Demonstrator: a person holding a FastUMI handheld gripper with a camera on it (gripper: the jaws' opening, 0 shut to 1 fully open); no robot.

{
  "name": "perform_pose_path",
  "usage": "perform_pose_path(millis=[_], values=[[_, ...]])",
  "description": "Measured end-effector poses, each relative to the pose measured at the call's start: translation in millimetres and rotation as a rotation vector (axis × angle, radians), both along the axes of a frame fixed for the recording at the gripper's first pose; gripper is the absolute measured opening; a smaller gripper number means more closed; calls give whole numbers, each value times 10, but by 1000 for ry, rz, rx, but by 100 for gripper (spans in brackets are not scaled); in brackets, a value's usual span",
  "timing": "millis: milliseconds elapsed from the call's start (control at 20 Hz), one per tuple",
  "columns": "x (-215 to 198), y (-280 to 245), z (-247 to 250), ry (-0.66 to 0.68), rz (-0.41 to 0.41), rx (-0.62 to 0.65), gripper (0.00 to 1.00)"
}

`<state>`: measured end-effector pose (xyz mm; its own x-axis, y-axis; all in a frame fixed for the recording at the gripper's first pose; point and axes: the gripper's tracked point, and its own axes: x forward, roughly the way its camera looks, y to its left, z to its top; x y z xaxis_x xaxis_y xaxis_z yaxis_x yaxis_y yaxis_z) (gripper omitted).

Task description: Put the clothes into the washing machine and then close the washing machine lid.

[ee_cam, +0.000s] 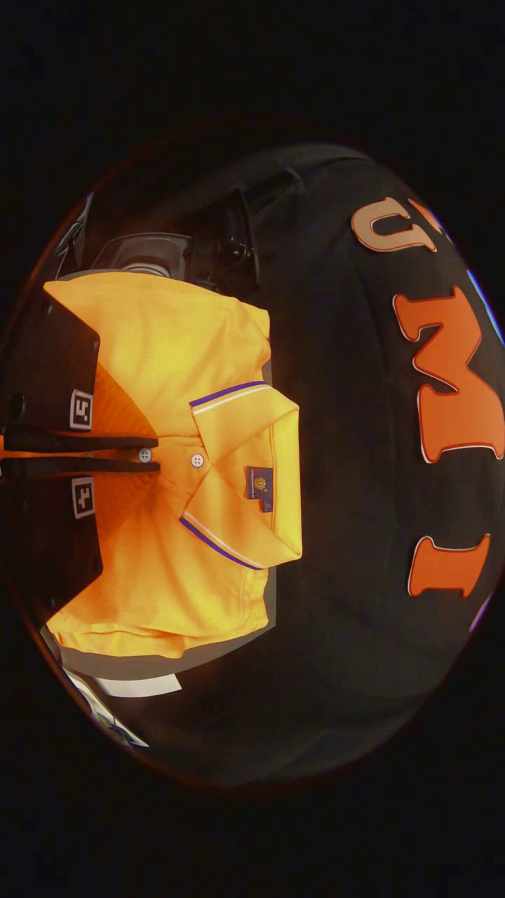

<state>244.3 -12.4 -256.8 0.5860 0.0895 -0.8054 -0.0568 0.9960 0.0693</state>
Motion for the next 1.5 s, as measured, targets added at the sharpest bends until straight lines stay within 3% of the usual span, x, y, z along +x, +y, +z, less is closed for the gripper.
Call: perform_pose_path(millis=[550, 800, 1150, 1500], values=[[-24, 71, 454, -160, -64, 61, 11], [-24, 494, 904, -267, -65, 70, 11], [-314, 1362, 1345, -354, 5, 128, 11], [-522, 2492, 1533, -370, 147, 251, 11]])
